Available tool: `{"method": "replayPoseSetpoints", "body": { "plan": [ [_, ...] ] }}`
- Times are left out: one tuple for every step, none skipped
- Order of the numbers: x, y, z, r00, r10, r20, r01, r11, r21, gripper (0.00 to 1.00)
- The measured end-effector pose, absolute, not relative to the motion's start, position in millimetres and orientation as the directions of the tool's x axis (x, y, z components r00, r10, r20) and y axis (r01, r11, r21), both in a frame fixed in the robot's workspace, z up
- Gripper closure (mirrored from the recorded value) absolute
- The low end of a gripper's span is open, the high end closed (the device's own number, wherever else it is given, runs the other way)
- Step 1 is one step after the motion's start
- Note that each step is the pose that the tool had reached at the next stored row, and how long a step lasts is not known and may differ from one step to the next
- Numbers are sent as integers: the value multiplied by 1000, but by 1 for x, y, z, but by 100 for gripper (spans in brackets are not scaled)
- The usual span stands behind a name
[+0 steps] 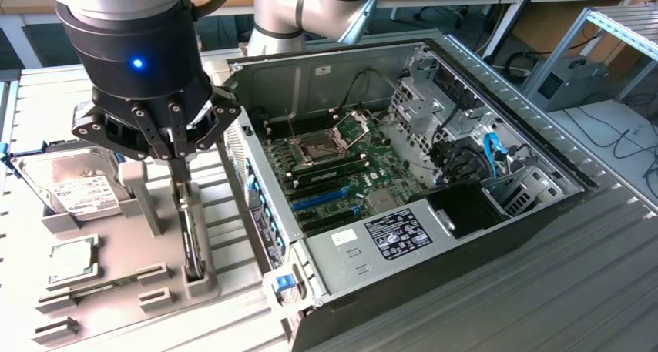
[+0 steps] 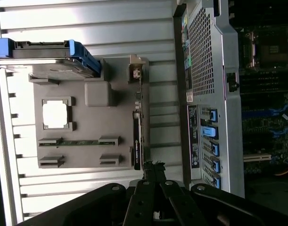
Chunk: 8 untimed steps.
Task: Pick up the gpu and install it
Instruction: 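Reach for the gpu, then pick up the gpu and move the gpu toward the slot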
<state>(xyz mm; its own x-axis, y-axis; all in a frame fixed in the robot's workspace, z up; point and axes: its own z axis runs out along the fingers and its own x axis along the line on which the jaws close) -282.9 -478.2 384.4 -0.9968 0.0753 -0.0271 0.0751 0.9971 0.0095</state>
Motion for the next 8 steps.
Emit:
{"method": "replayPoseSetpoints", "body": {
  "plan": [
    [-283,-478,384,-997,75,-27,75,997,9,89],
    [-283,-478,384,-997,75,-27,75,997,9,89],
    [-283,-478,384,-997,75,-27,75,997,9,89],
    [-283,-478,384,-997,75,-27,75,997,9,89],
    [-283,-478,384,-997,75,-27,75,997,9,89],
    [-283,-478,384,-997,75,-27,75,997,9,89],
    [-283,-478,384,-997,75,-27,75,997,9,89],
    [-283,-478,384,-997,75,-27,75,997,9,64]
  ]
}}
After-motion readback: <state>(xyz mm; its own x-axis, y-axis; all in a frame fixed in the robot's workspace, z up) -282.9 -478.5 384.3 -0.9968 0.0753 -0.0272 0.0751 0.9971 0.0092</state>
